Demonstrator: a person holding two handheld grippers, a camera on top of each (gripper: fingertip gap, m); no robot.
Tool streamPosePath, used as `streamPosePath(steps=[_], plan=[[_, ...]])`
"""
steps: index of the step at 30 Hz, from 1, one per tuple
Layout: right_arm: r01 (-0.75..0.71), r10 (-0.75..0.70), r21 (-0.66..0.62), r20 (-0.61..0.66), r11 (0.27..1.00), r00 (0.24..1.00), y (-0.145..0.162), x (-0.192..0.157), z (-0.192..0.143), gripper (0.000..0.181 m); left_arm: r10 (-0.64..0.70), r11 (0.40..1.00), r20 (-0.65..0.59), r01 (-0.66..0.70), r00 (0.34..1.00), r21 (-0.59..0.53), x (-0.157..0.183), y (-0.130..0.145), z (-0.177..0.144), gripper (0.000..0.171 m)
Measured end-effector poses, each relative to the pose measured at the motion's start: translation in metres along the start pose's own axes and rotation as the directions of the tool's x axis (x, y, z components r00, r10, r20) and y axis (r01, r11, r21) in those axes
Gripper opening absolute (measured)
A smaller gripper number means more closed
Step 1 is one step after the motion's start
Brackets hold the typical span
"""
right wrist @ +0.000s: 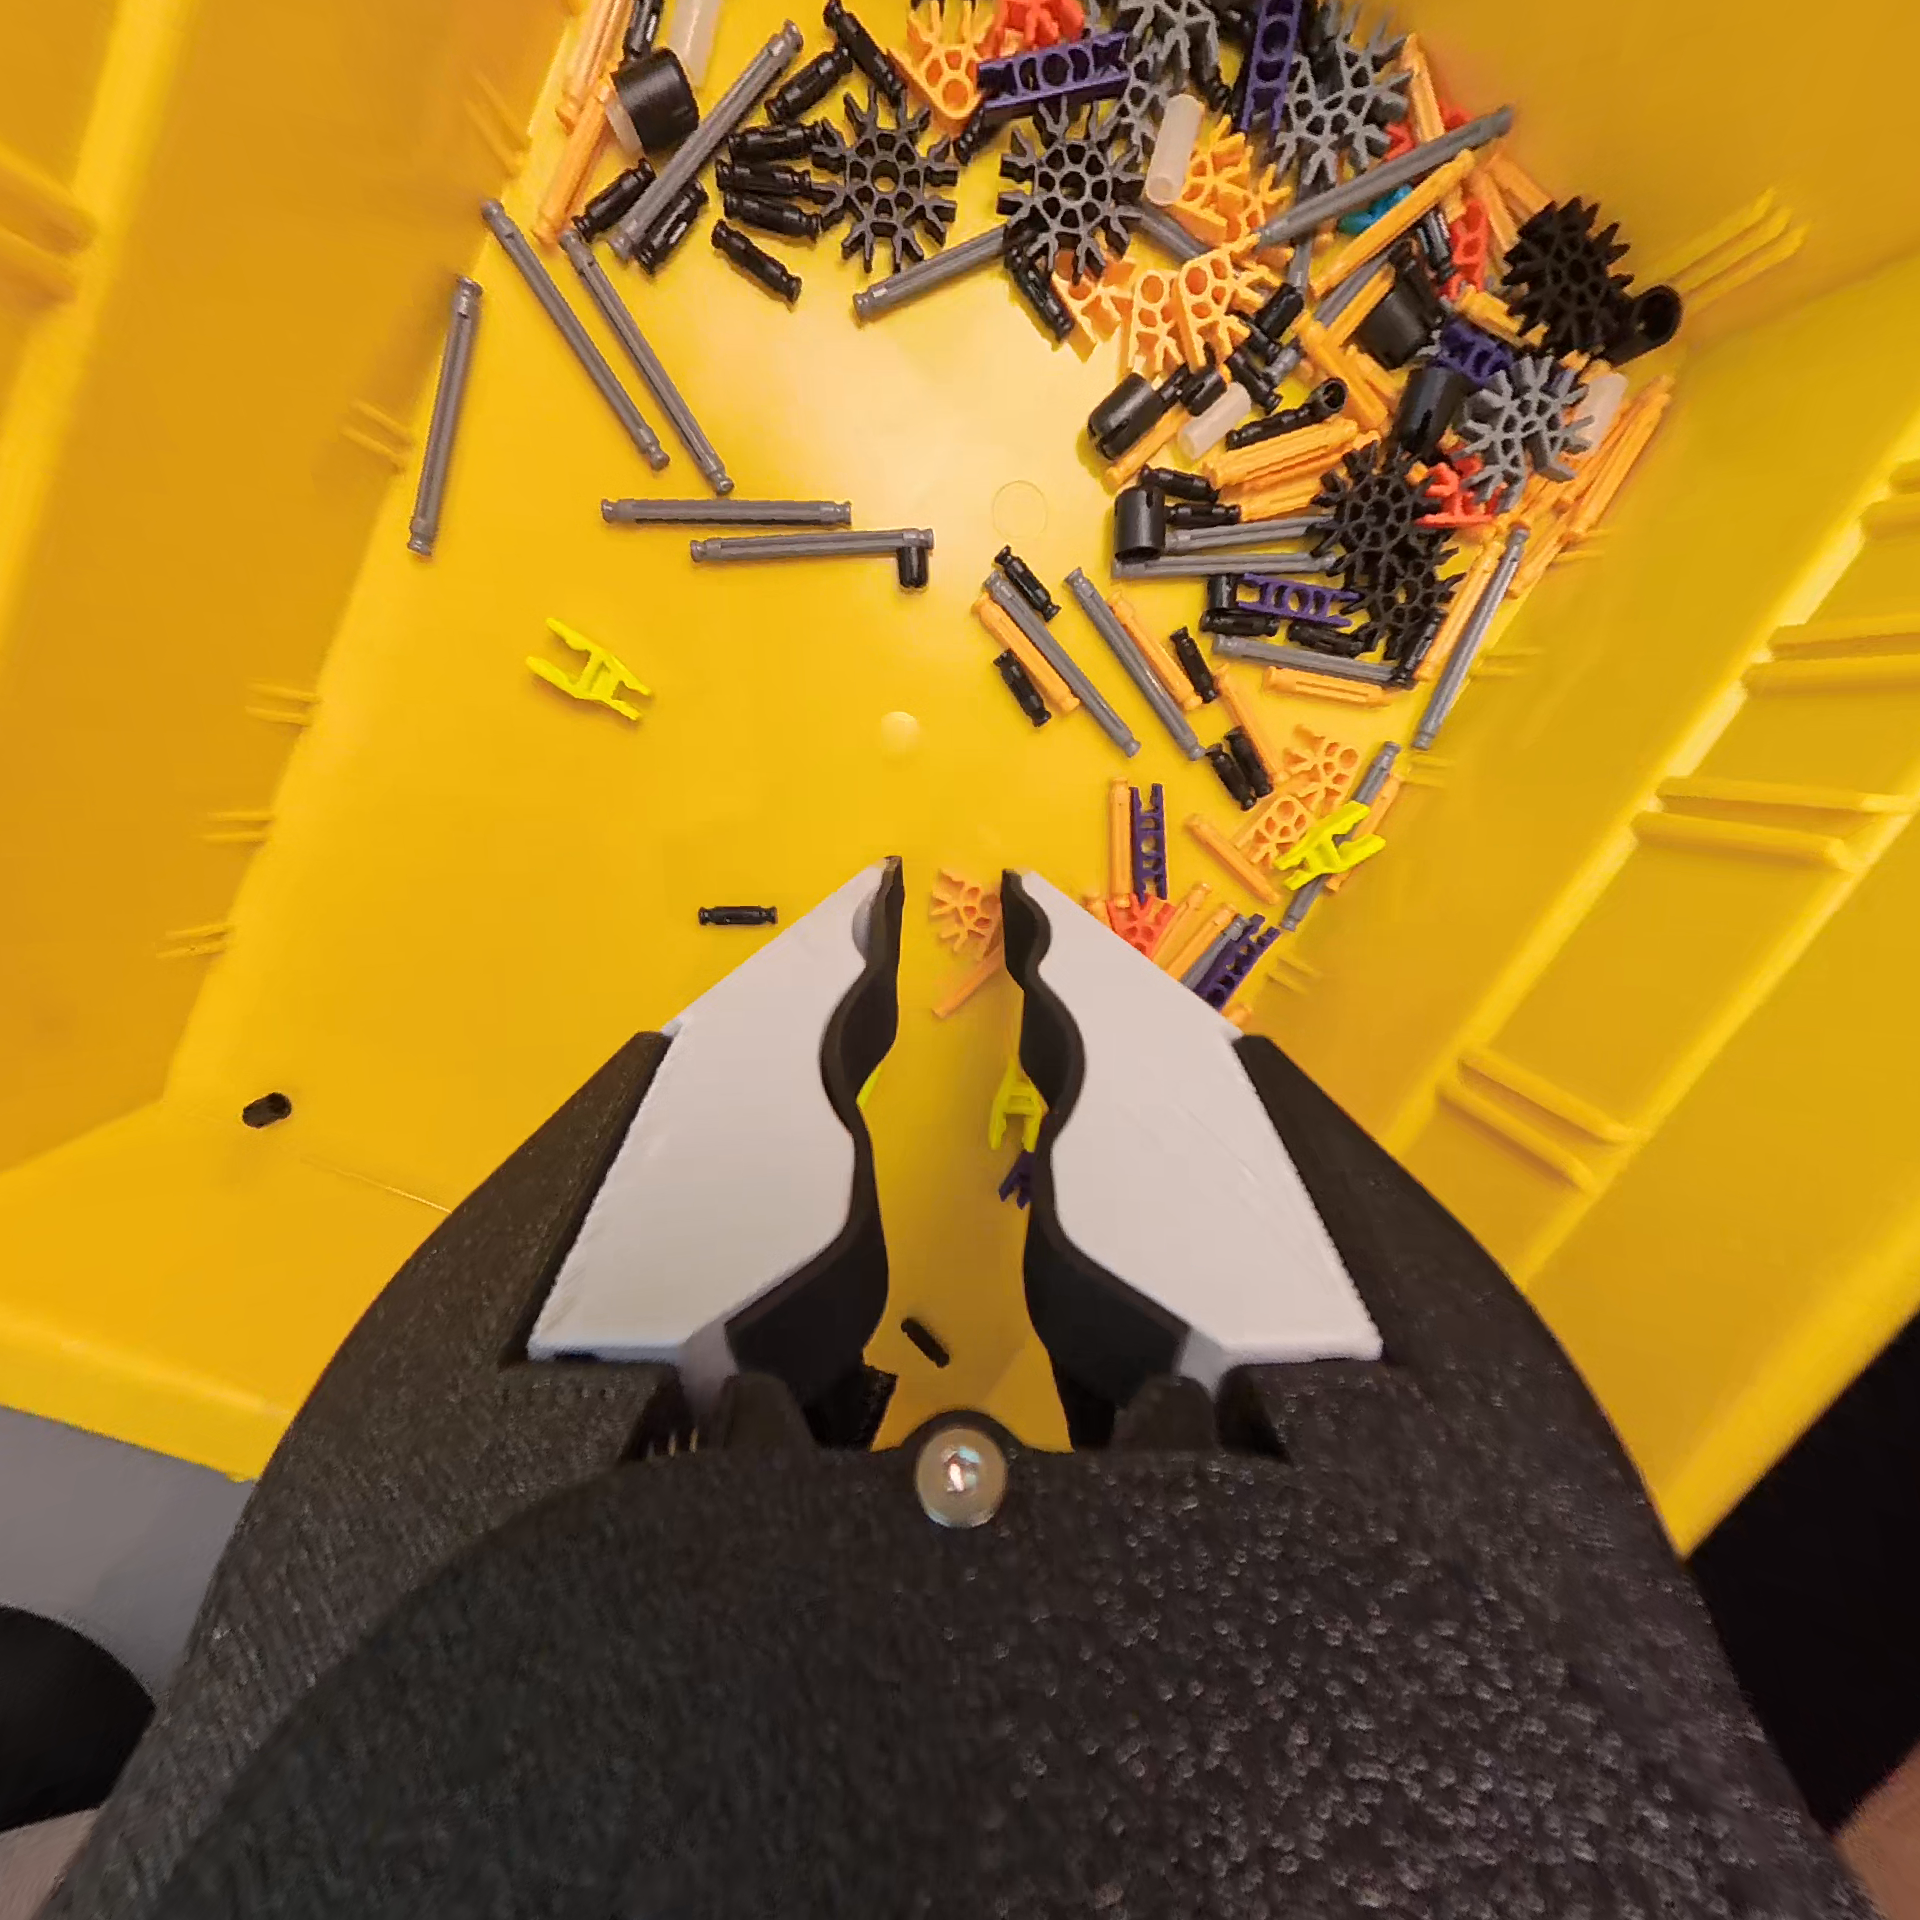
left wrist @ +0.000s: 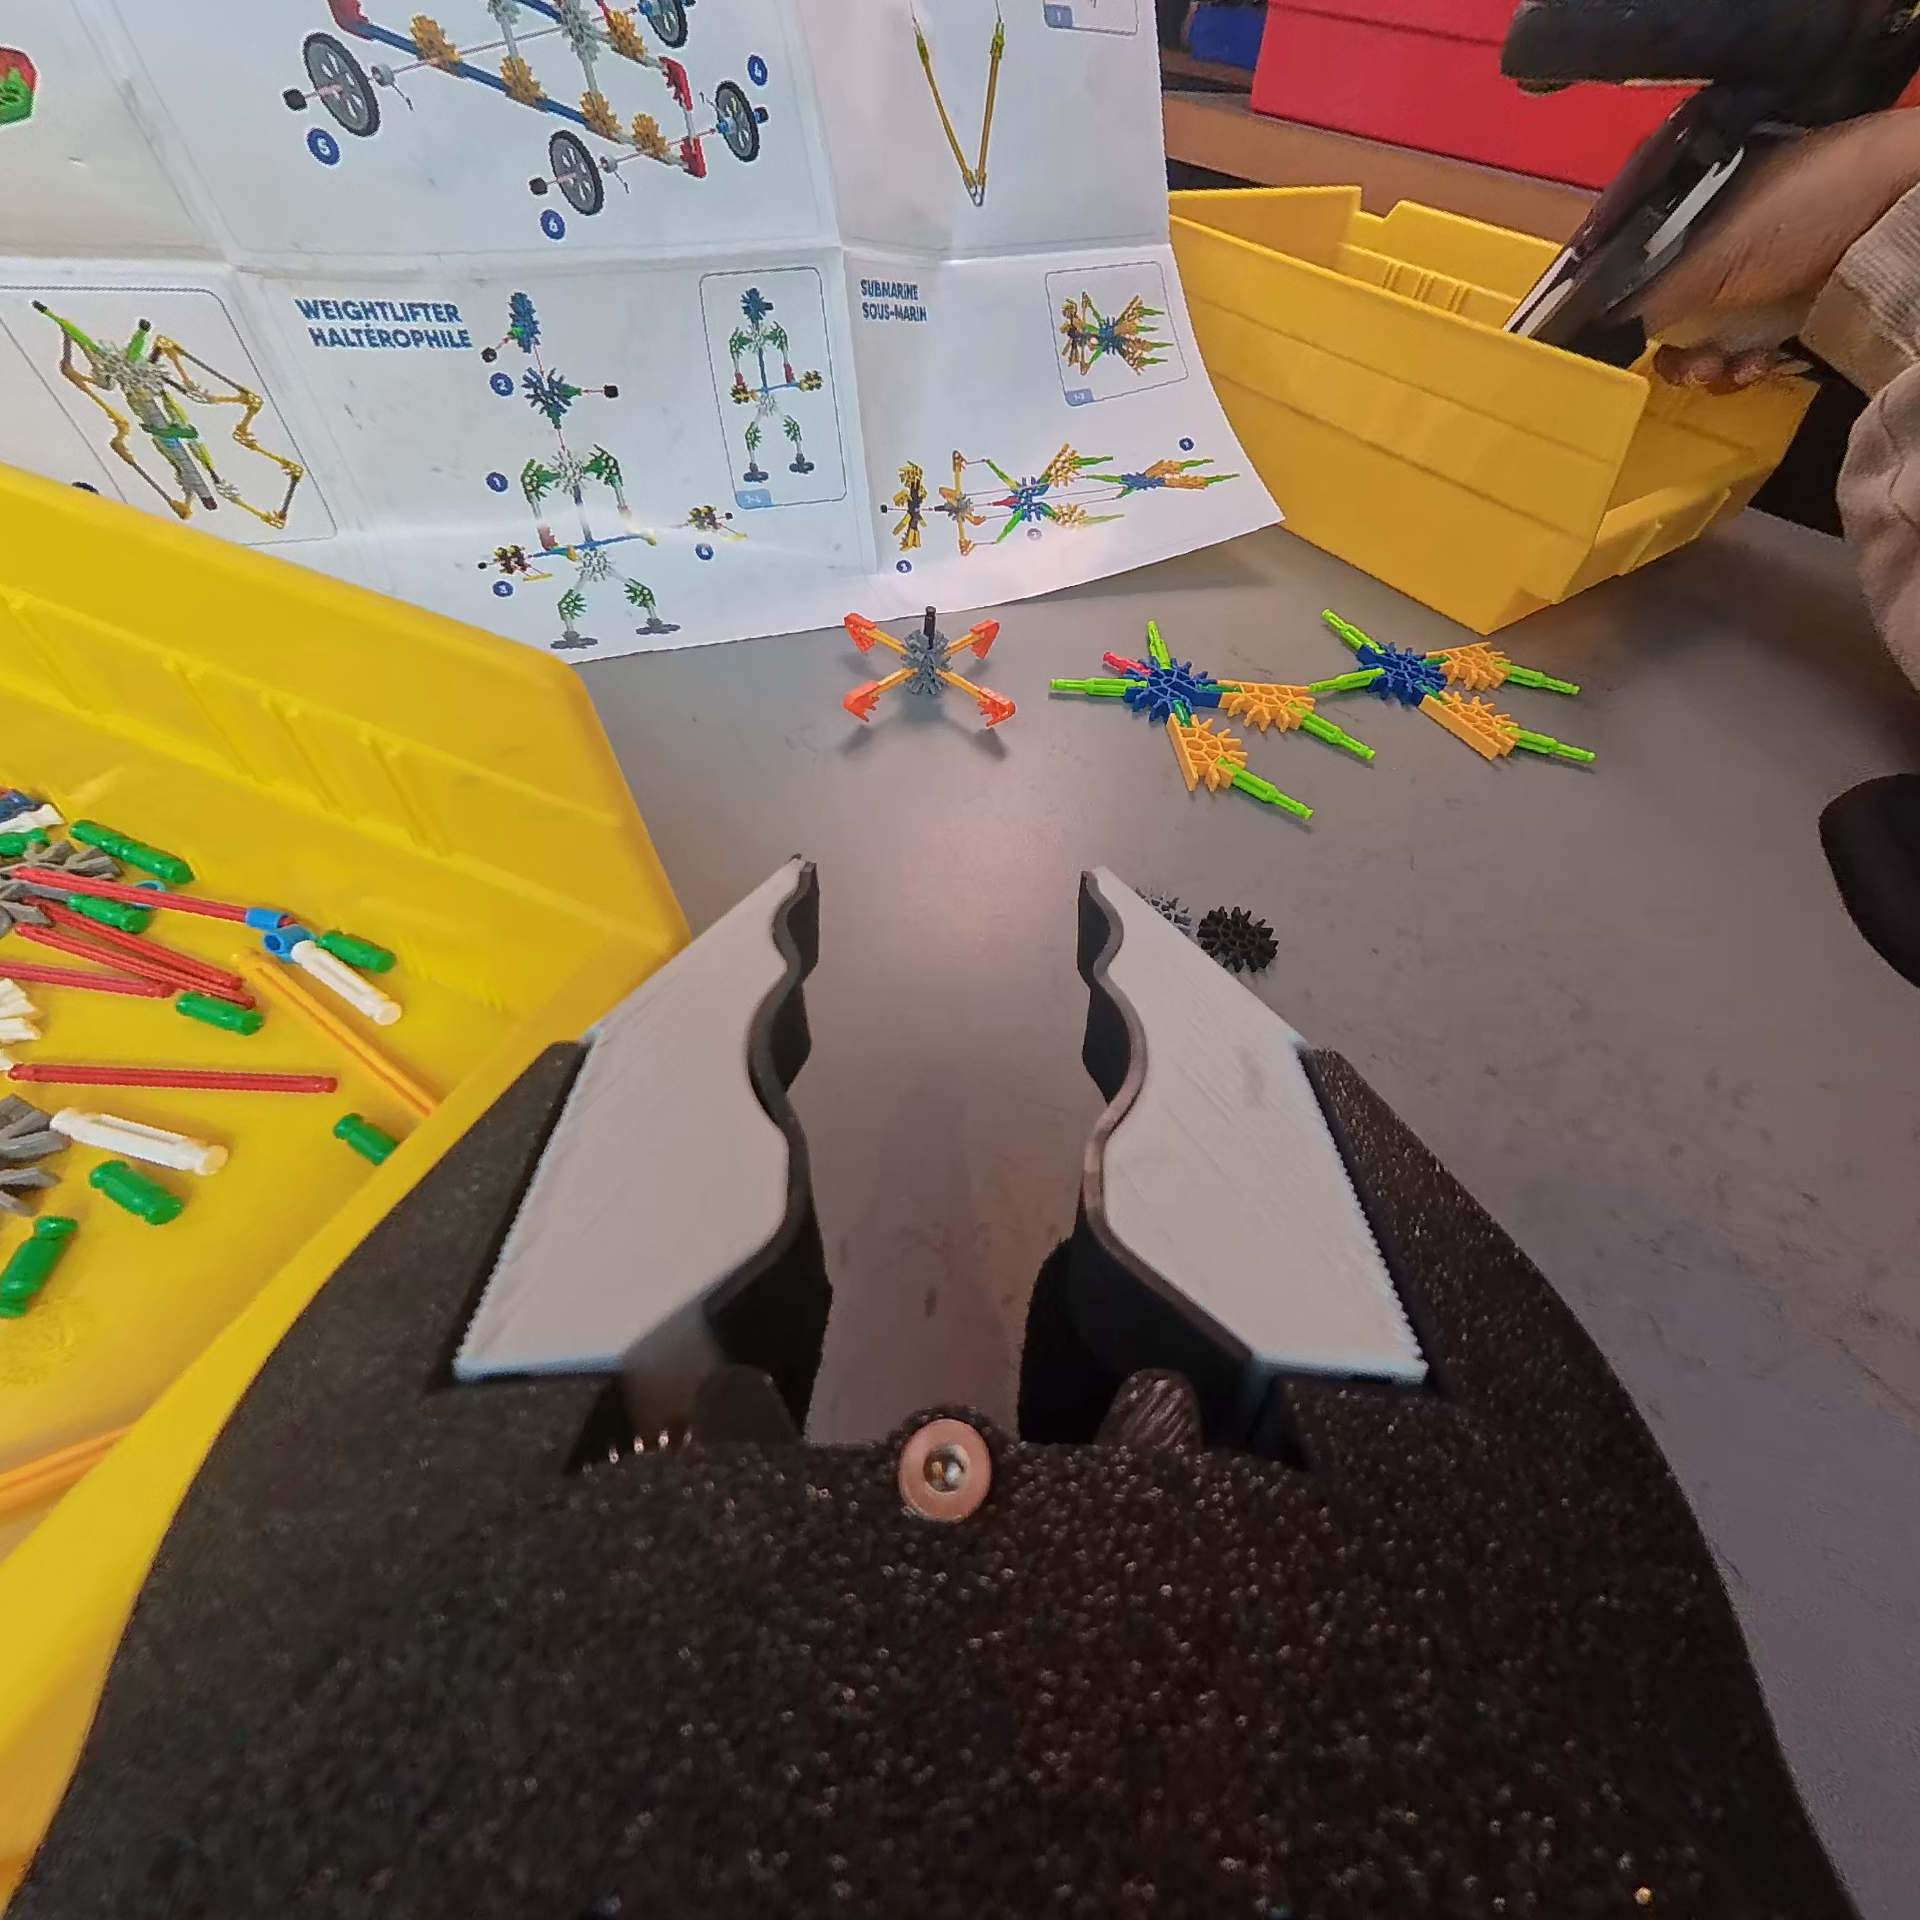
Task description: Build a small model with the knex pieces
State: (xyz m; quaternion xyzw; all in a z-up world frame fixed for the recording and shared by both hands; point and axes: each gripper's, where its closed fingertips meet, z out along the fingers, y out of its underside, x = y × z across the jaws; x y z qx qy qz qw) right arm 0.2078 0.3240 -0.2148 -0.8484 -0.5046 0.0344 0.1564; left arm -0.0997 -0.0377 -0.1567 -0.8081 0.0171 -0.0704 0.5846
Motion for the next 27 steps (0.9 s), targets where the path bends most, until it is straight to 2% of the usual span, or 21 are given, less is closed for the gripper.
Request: streamPosePath(steps=[2,5,9,21,27], plan=[[-0.008,0.008,0.012,0.040,1.000,0.999,-0.002,-0.006,0.002,0.005,-0.004,1.000,0.000,0.004,1.000,0.002,0.000,0.000,0.000,0.050],[-0.035,0.034,0.016,0.058,0.999,0.998,0.000,-0.008,0.002,0.002,-0.012,1.000,-0.002,0.012,1.000,0.003,-0.001,0.000,0.000,0.050],[-0.029,0.029,0.013,0.041,0.999,0.999,0.003,-0.008,-0.002,0.017,-0.006,1.000,-0.004,0.006,1.000,0.003,0.000,-0.001,-0.001,0.050],[-0.088,0.088,-0.028,0.018,0.996,0.996,0.019,-0.003,-0.008,0.018,-0.001,1.000,-0.009,0.001,1.000,0.003,0.002,0.000,-0.001,0.050],[-0.097,0.098,-0.028,0.029,0.995,0.995,0.022,-0.004,-0.007,0.009,0.005,1.000,-0.010,-0.005,1.000,0.003,0.002,0.000,-0.001,0.050]])
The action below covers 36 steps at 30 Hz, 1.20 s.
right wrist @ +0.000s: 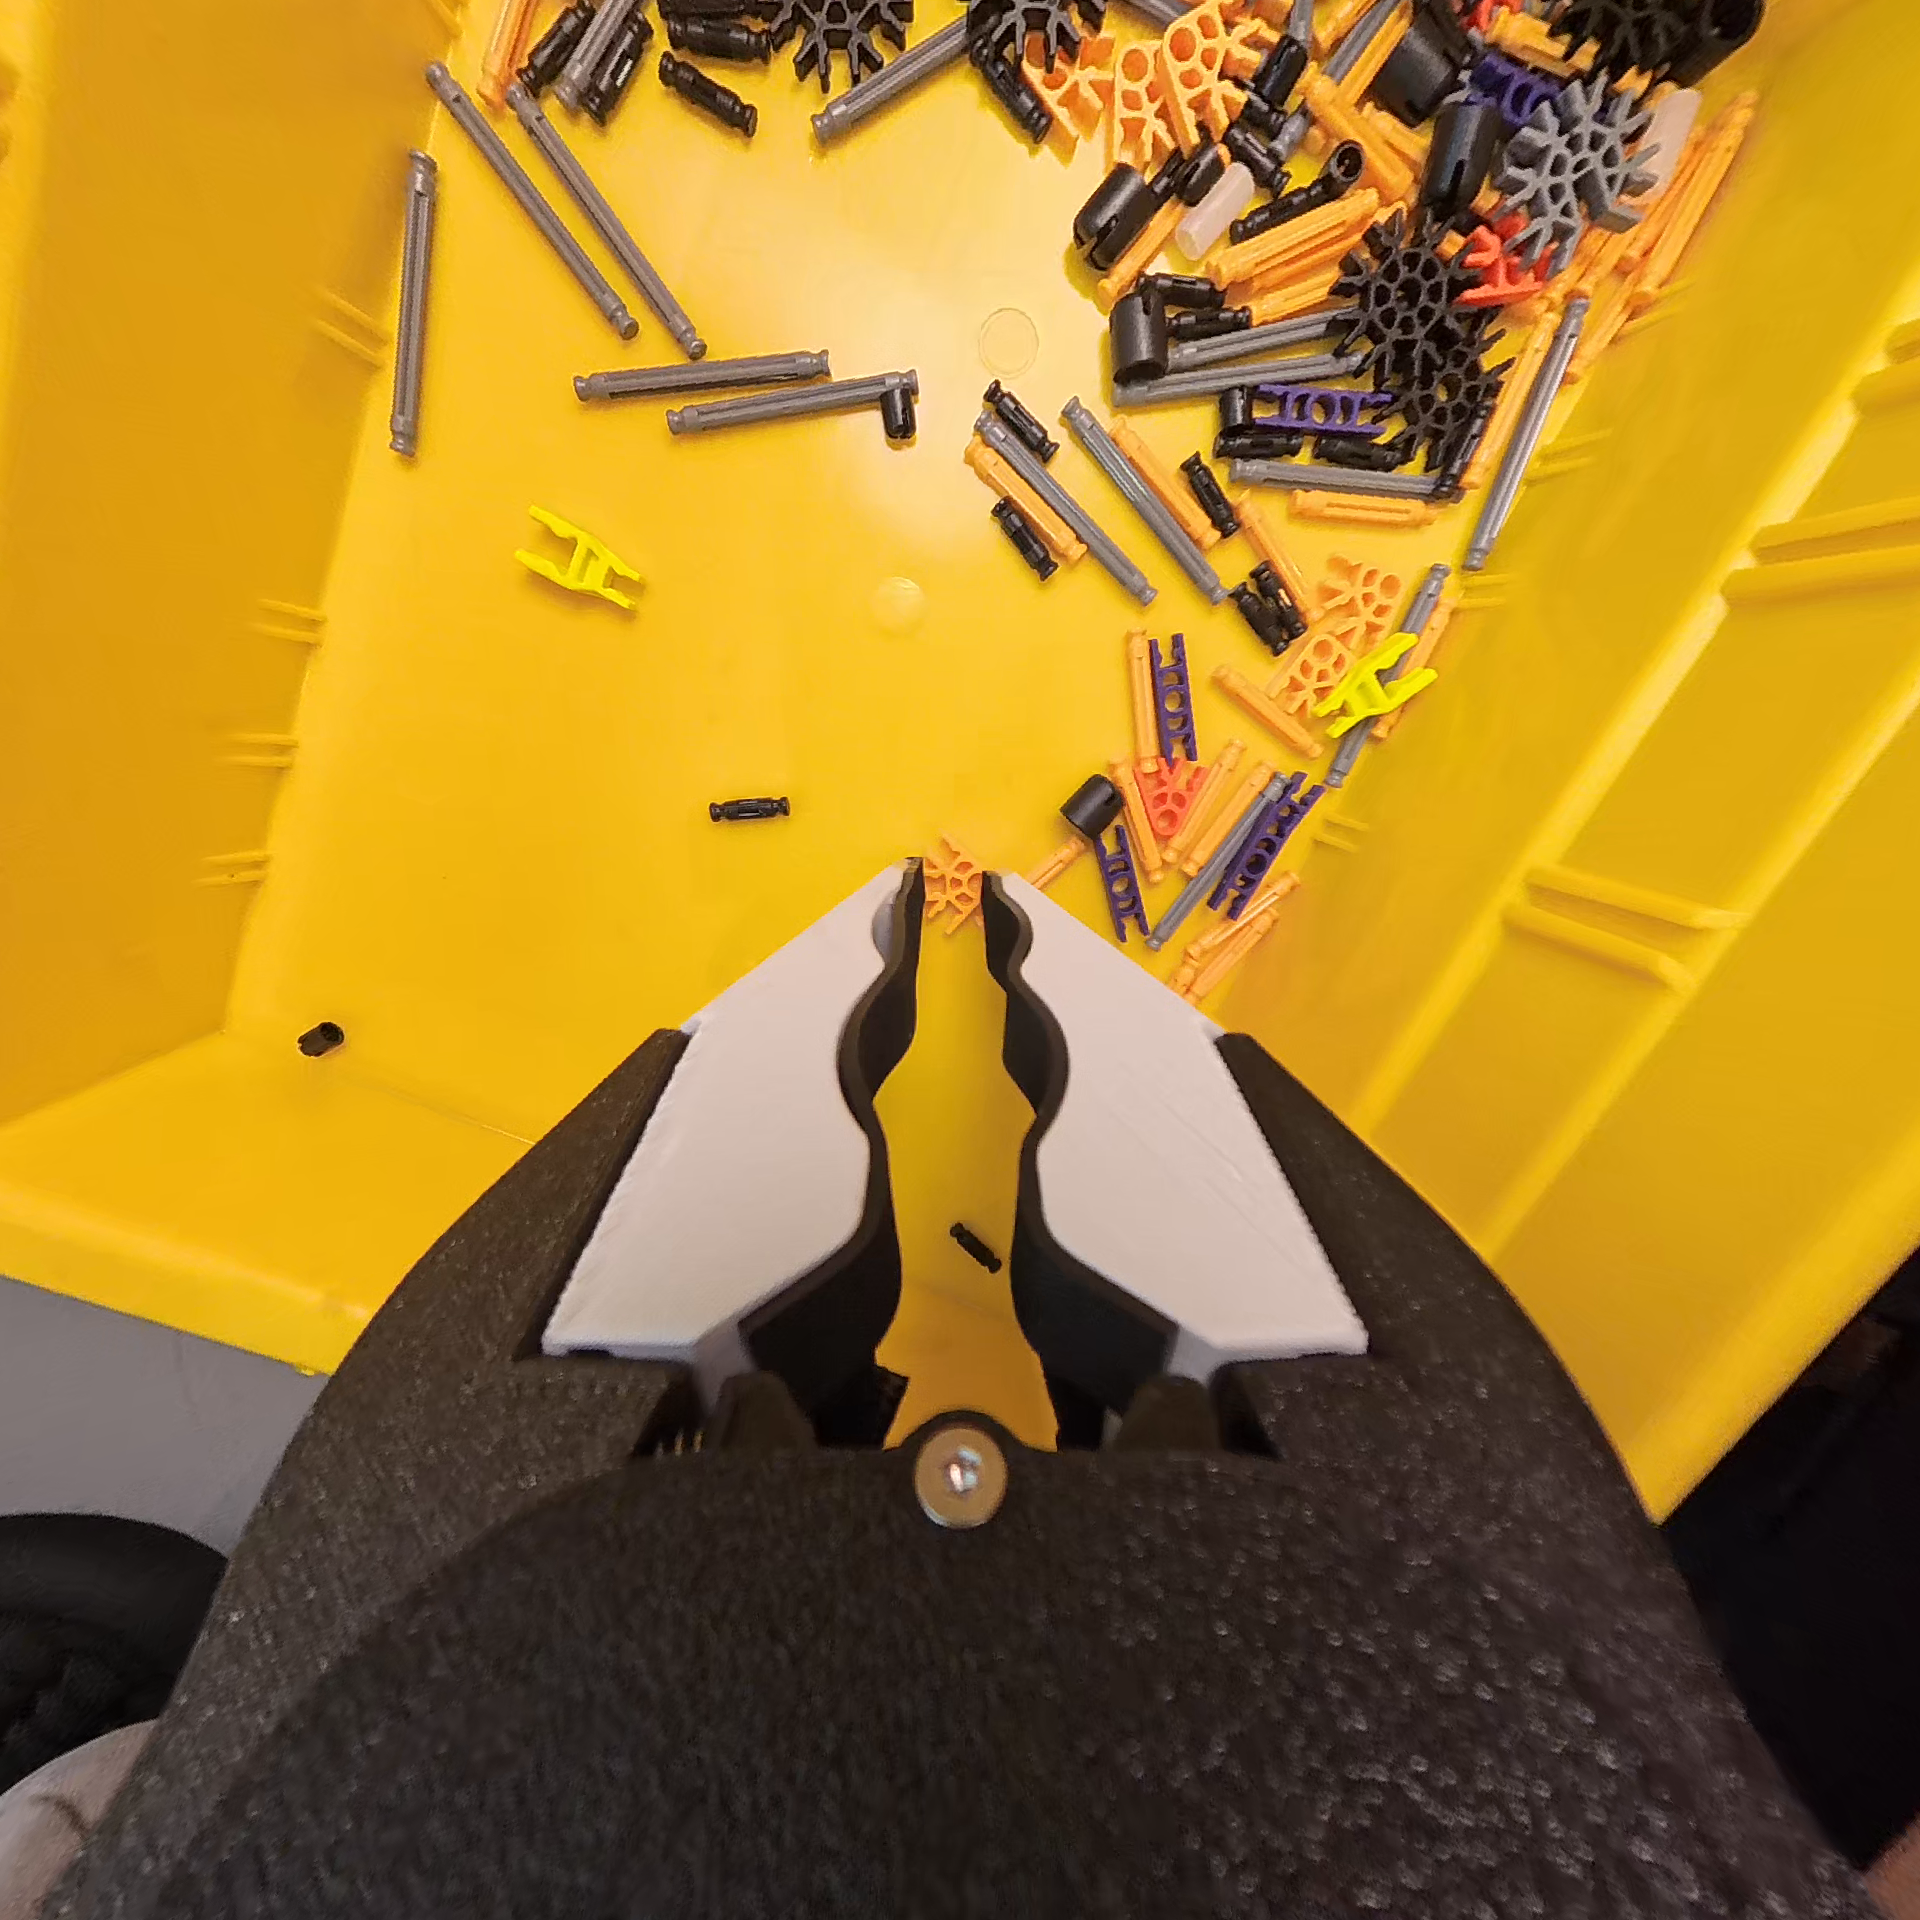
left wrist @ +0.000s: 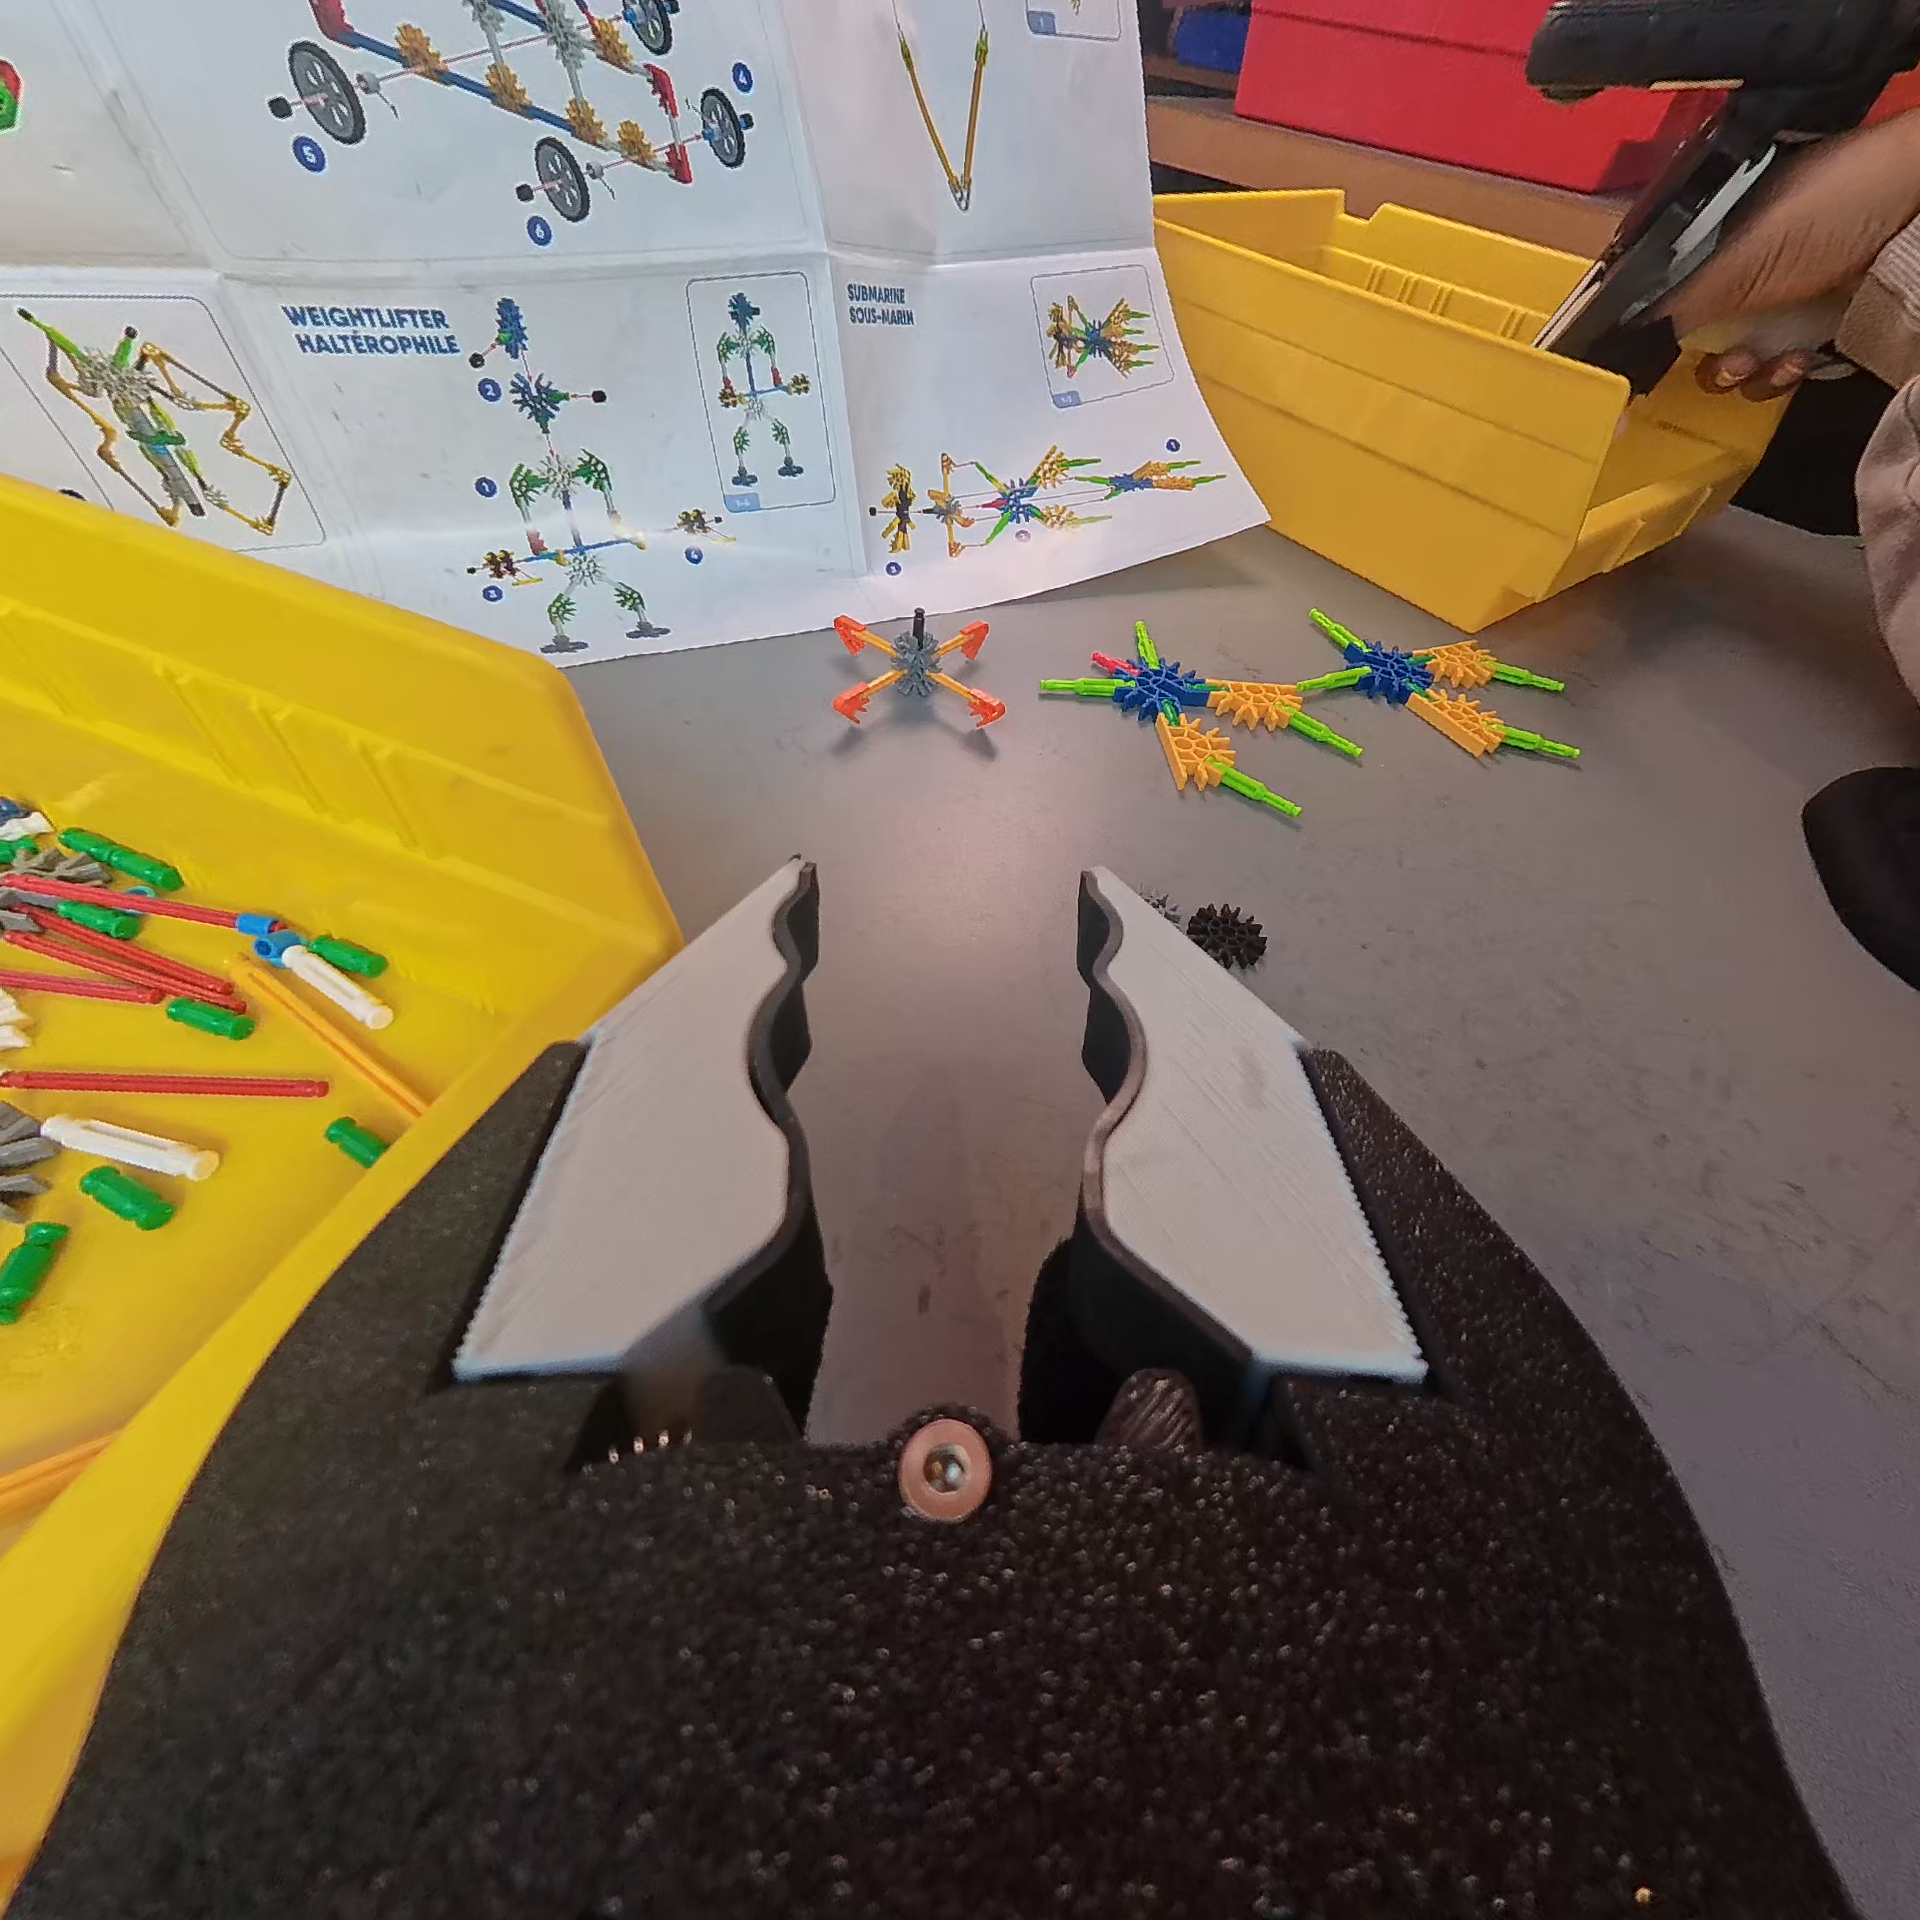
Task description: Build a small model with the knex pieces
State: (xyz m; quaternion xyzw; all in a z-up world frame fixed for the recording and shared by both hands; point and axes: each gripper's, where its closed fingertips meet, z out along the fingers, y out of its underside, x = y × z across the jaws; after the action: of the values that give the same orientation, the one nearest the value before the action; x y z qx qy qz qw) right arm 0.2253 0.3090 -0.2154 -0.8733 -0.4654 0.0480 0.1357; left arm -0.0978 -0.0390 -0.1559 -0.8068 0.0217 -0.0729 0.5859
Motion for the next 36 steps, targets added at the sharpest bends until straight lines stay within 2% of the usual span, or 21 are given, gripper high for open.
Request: streamPosePath(steps=[5,8,12,18,21,27,29,31,33,36], plan=[[0.068,-0.070,0.027,0.076,0.997,0.995,-0.005,-0.020,0.000,0.003,-0.002,1.000,-0.002,0.002,1.000,0.001,0.000,0.000,0.000,0.050],[0.106,-0.107,0.025,0.051,0.994,0.993,-0.008,-0.021,0.001,0.004,-0.003,1.000,-0.005,0.003,1.000,0.002,0.001,0.000,0.000,0.050],[0.100,-0.102,0.035,0.073,0.994,0.992,-0.008,-0.024,0.000,0.016,-0.004,1.000,-0.007,0.004,1.000,0.005,0.002,-0.001,-0.001,0.050],[0.107,-0.114,0.067,0.111,0.992,0.987,-0.010,-0.031,-0.005,0.016,-0.008,1.000,-0.009,0.008,1.000,0.006,0.002,-0.001,-0.001,0.050],[0.139,-0.139,0.010,0.098,0.990,0.985,-0.001,-0.030,0.001,0.017,-0.007,1.000,-0.010,0.007,1.000,0.005,0.002,-0.001,-0.001,0.050],[0.149,-0.151,0.028,0.096,0.988,0.984,-0.002,-0.028,0.002,0.008,-0.005,1.000,-0.011,0.005,1.000,0.002,0.003,0.000,-0.001,0.050],[0.150,-0.153,0.037,0.076,0.988,0.985,-0.003,-0.025,-0.004,0.007,-0.006,1.000,-0.009,0.006,1.000,0.003,0.002,0.000,-0.001,0.050],[0.176,-0.180,0.114,0.026,0.978,0.983,-0.019,-0.030,-0.029,0.008,-0.010,1.000,-0.007,0.010,1.000,0.007,0.002,-0.001,-0.001,0.050],[0.258,-0.262,0.259,-0.021,0.931,0.965,-0.046,-0.056,-0.074,0.008,-0.013,1.000,-0.006,0.013,1.000,0.008,0.001,-0.001,-0.001,0.050],[0.449,-0.511,0.454,0.016,0.769,0.859,-0.074,-0.155,-0.126,0.008,-0.004,1.000,-0.007,0.004,1.000,0.008,0.003,-0.002,-0.001,0.050]])
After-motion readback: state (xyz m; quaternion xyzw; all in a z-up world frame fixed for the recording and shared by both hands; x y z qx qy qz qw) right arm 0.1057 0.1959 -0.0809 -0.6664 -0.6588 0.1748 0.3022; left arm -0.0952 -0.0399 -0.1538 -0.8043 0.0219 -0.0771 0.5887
